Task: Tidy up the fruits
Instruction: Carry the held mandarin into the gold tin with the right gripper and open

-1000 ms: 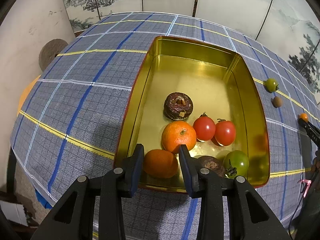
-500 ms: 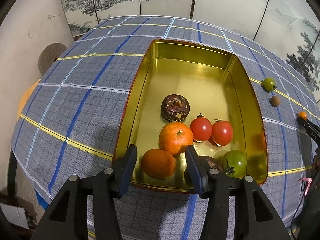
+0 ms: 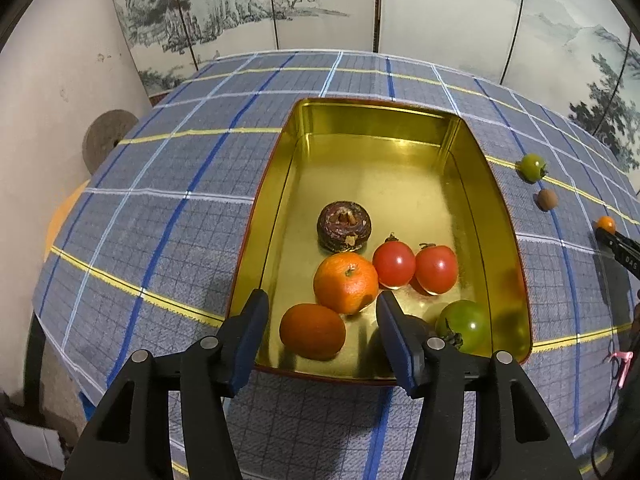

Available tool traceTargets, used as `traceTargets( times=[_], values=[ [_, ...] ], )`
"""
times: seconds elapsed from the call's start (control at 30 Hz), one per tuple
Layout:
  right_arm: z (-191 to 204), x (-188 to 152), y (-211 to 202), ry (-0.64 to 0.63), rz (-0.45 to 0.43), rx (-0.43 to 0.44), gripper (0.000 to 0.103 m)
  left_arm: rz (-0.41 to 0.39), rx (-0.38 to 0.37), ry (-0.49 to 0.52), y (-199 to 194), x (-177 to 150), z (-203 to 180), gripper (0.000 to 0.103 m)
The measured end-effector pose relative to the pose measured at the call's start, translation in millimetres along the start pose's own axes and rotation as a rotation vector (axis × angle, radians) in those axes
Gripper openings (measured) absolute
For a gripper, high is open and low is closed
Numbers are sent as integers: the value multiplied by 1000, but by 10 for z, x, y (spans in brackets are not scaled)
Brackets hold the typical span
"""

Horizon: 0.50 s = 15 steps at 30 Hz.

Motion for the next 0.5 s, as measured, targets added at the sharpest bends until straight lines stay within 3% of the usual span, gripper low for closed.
traceTargets(
  times=[0.5],
  values=[
    [721, 206, -379, -90, -74, 147, 35, -52, 20, 15, -153, 19, -78, 57]
  ],
)
Point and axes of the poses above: each gripper's, at about its wrist camera, not at the fingertips, and y roughly the way its jaws point, z to its left, x to its top, the point moved 4 cm from there along y, roughly the way its jaws point, and after that the axes turned 2 degrees about -y, right-handed, at the moved point
